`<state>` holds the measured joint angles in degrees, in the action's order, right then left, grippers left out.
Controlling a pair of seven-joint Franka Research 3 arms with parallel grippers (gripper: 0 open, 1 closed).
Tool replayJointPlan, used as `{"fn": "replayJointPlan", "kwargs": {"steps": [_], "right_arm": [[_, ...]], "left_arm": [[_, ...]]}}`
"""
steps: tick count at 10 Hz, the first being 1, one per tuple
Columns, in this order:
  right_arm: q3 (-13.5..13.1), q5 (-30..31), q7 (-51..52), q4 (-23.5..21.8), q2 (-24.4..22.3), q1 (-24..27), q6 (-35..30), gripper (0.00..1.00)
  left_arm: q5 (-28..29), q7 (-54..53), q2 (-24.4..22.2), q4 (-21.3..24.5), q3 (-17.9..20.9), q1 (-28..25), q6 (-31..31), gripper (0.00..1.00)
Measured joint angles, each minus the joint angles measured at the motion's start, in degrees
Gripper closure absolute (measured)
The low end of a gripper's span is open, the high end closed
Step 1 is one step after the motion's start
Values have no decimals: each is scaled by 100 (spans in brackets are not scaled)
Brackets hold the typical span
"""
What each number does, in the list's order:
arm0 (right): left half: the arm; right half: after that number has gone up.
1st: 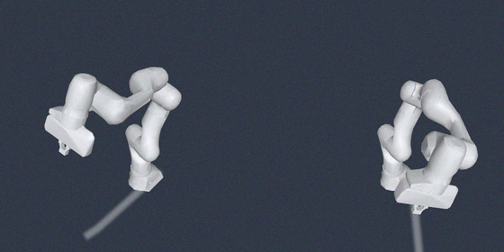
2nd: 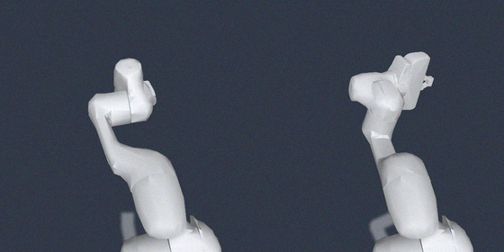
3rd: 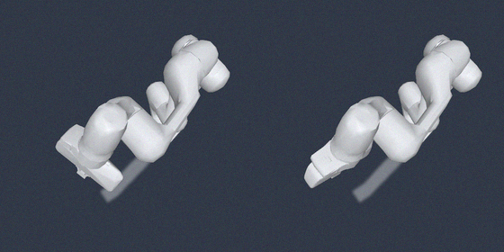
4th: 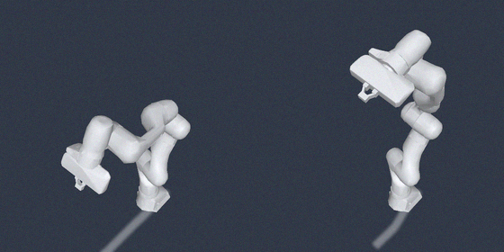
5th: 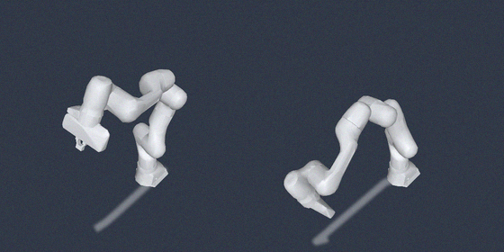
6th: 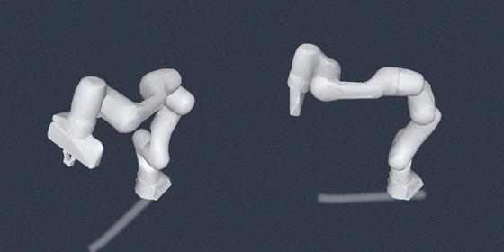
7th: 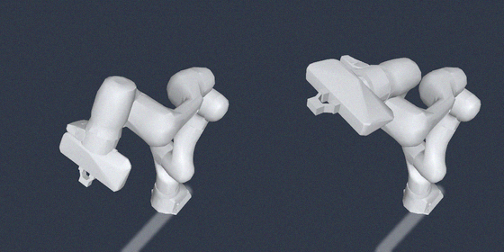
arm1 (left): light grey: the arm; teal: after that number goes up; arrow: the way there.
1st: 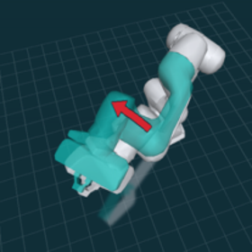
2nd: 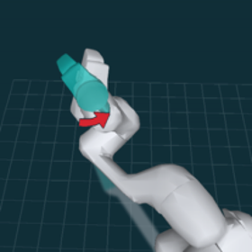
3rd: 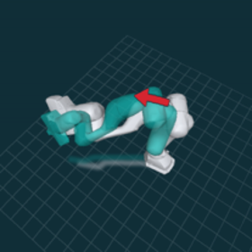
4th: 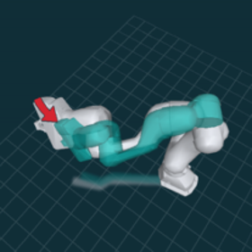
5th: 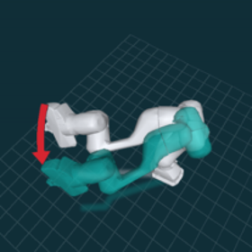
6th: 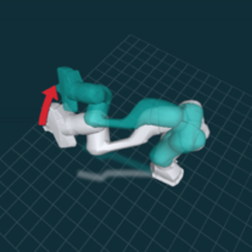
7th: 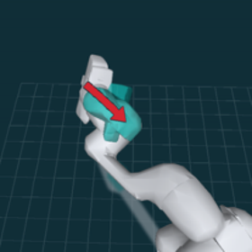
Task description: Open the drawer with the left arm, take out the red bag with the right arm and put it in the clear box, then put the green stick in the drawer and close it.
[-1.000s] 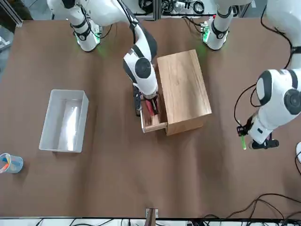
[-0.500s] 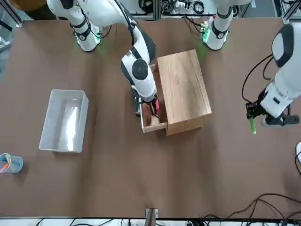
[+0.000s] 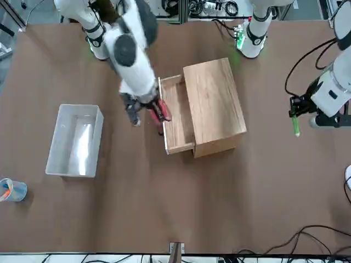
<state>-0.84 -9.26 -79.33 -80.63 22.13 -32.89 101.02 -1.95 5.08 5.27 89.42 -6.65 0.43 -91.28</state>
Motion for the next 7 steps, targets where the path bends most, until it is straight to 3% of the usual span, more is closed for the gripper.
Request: {"fn": "replayJointPlan", "kwargs": {"steps": [2, 4, 5, 7], "right_arm": [[-21, 249, 2408, -355, -19, 893, -271, 39], [-36, 472, 4370, -1008, -127, 1558, -196, 39], [-38, 552, 5132, -1434, -253, 1833, 43, 39], [-40, 630, 6529, -2447, -621, 2391, 889, 39]], "left_arm": [[-16, 567, 41, 96, -585, 27, 36, 82], [-22, 1797, 196, 91, -1304, 129, -191, 82], [-22, 2484, 349, 58, -1628, 263, -335, 82], [-21, 3756, 808, -103, -1829, 963, -778, 82]]}}
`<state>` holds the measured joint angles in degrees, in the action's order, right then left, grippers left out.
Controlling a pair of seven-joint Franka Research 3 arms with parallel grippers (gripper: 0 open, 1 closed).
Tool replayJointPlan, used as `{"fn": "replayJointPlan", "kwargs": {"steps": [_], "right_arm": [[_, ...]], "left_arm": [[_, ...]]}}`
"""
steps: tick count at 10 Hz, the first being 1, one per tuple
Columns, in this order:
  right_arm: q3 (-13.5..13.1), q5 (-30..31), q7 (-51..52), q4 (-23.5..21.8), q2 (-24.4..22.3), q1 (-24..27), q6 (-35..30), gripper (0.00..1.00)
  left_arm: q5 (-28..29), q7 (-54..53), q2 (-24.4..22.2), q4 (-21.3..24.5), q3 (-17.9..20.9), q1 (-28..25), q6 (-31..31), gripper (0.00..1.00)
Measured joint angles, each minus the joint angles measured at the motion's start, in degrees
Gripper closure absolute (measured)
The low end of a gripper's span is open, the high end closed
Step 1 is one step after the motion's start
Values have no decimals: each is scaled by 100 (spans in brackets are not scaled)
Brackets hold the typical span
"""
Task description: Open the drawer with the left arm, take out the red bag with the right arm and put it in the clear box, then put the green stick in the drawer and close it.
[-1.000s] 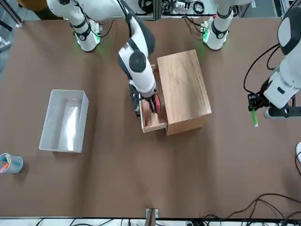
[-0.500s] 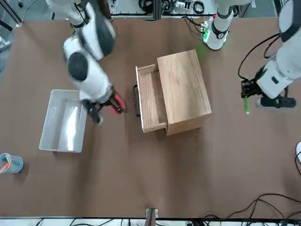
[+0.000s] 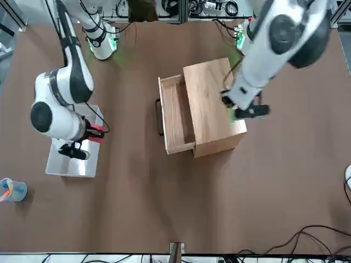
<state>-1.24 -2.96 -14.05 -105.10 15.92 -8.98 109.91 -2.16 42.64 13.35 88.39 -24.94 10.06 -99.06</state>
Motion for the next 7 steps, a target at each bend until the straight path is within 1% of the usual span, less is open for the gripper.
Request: {"fn": "replayJointPlan", "kwargs": {"steps": [2, 3, 4, 5, 7], "right_arm": [[-2, 13, 1129, -808, -185, 687, 815, 39], [-1, 13, 1433, -1122, -189, 967, 1233, 39], [-1, 13, 1579, -1396, -188, 1133, 1614, 39], [2, 14, 1600, -1567, -187, 1185, 1868, 37], [20, 14, 1600, -1624, -189, 1187, 2004, 30]], "left_arm": [[1, 971, 521, -303, -11, 650, -582, 82], [1, 1180, 801, -541, -9, 864, -714, 82], [1, 1305, 1041, -741, -3, 1036, -730, 82], [27, 1371, 1213, -837, 1, 1176, -730, 82], [285, 1413, 1474, -862, 7, 1427, -727, 82]]}}
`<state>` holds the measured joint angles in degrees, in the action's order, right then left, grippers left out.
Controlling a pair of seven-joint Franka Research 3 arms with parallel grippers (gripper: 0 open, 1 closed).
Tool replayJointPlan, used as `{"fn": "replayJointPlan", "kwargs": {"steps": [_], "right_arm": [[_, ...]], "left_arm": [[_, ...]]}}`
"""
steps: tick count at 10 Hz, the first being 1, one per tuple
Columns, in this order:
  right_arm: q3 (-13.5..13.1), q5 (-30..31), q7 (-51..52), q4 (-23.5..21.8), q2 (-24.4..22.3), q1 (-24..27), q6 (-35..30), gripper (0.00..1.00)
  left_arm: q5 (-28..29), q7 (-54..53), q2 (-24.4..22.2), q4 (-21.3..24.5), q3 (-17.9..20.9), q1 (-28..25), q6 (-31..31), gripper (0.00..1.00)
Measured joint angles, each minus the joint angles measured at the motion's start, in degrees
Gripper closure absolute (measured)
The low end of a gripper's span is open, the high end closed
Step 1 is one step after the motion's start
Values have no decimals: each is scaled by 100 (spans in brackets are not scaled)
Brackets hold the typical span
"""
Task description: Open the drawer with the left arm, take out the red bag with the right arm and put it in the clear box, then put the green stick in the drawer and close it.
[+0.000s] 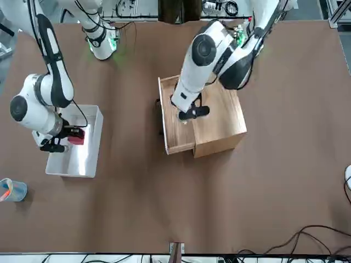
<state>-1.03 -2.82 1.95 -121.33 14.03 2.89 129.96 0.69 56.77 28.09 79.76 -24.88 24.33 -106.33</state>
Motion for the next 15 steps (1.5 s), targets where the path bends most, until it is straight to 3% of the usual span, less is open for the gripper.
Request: {"fn": "replayJointPlan", "kwargs": {"steps": [2, 5, 7, 8, 10, 12, 13, 15], "right_arm": [[25, 0, 0, 92, -17, 0, 17, 3], [142, -112, -431, 982, -79, -201, -946, 0], [218, -419, -2033, 1381, -116, -973, -1399, 1], [249, -514, -2944, 1382, -80, -1476, -1357, 3], [269, -1078, -3968, 1371, 130, -2200, -1026, 16], [260, -2078, -4107, 1334, 534, -2362, -610, 51], [256, -2478, -4220, 1321, 822, -2408, -449, 63], [258, -2727, -4745, 1320, 1297, -2674, -140, 96]], "left_arm": [[227, 91, 324, -3, 6, 165, -53, 82], [299, 167, 582, -21, 13, 201, -229, 82], [453, 223, 668, -22, 12, 302, -261, 81], [620, 307, 692, -16, 12, 385, -261, 69], [842, 391, 695, -14, 11, 467, -251, 40], [891, 380, 480, -28, 26, 304, 1, 10], [898, 353, 242, -36, 33, 98, 216, 0], [913, -82, -289, -50, 37, -497, 514, 0]]}}
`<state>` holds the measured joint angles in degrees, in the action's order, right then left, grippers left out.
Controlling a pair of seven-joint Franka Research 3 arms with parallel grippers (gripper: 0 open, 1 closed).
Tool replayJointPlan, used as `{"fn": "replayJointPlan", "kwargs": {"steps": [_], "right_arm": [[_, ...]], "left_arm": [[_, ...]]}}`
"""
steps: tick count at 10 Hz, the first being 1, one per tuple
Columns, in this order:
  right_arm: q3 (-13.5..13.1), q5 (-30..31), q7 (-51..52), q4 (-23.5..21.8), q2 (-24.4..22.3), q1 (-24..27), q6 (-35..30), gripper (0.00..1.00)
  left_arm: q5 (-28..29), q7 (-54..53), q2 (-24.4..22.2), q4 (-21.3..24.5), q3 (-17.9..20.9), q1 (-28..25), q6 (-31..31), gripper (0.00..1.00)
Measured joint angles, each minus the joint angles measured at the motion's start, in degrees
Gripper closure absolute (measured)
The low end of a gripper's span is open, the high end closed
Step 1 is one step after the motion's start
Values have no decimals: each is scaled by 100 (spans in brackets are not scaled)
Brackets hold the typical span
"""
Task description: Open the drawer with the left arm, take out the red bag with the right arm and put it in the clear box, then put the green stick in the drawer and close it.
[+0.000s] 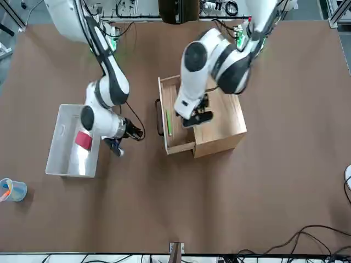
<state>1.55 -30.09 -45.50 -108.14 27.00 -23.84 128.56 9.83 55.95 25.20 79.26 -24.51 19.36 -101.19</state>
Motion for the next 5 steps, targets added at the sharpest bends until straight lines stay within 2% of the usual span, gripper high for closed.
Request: {"fn": "replayJointPlan", "kwargs": {"steps": [3, 5], "right_arm": [[1, -480, -421, -67, 224, -222, 455, 99], [3, -1252, -533, -191, 255, -704, 703, 99]], "left_arm": [[-10, -921, -532, 4, -6, -901, 266, 0], [-136, -1680, -812, -4, -13, -1545, 560, 0]]}}
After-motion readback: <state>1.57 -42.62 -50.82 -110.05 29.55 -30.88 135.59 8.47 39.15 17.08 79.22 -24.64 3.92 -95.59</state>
